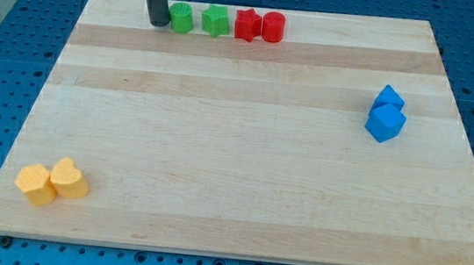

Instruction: Move the arm towards the left center of the board

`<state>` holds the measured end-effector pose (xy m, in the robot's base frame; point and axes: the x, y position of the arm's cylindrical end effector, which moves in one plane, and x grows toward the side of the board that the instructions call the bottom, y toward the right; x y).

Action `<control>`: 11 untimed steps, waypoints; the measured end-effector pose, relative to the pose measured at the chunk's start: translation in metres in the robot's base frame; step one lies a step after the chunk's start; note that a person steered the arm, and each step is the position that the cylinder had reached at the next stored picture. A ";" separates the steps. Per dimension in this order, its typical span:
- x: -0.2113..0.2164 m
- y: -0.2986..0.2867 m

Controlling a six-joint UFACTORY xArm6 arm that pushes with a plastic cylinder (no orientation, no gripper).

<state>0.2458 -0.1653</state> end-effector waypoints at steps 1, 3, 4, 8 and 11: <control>0.000 0.000; 0.000 0.018; 0.000 0.019; 0.126 -0.006; 0.182 -0.090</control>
